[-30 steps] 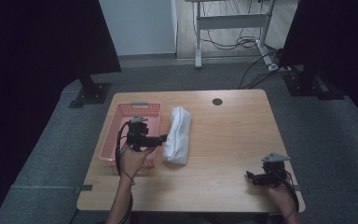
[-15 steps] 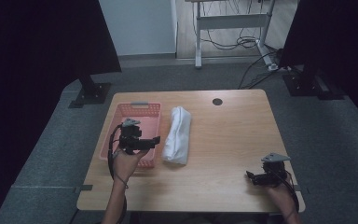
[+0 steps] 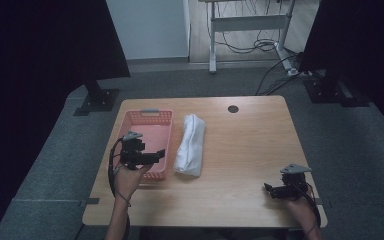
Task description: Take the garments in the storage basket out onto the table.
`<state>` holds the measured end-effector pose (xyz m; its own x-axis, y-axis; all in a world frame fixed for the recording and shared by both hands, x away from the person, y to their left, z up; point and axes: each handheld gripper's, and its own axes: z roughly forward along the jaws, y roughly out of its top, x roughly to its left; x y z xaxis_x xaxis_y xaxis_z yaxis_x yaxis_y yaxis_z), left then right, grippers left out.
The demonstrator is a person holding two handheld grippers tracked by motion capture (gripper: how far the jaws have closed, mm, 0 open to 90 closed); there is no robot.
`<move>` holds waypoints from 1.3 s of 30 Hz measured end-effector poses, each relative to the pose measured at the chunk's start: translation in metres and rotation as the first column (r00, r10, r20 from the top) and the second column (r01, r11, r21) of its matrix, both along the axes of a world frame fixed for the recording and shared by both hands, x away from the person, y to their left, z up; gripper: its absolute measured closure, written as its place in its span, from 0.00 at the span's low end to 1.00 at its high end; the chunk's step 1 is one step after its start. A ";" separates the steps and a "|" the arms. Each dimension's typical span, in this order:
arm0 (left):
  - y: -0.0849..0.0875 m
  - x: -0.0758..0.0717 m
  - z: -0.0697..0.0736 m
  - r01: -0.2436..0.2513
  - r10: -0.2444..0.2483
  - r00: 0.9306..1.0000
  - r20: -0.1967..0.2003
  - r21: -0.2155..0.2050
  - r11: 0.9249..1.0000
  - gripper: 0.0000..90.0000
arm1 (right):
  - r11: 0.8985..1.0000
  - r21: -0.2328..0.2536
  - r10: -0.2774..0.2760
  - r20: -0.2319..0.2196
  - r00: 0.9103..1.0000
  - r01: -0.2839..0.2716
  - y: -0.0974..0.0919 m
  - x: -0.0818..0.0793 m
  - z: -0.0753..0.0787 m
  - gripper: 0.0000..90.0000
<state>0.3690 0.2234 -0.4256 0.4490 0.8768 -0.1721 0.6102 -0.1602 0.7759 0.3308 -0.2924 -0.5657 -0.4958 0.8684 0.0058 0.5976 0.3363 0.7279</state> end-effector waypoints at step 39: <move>0.052 -0.039 -0.017 -0.079 0.080 0.997 0.005 -0.044 0.996 0.11 | 1.000 0.000 0.000 0.000 1.000 0.000 0.000 0.000 0.000 0.02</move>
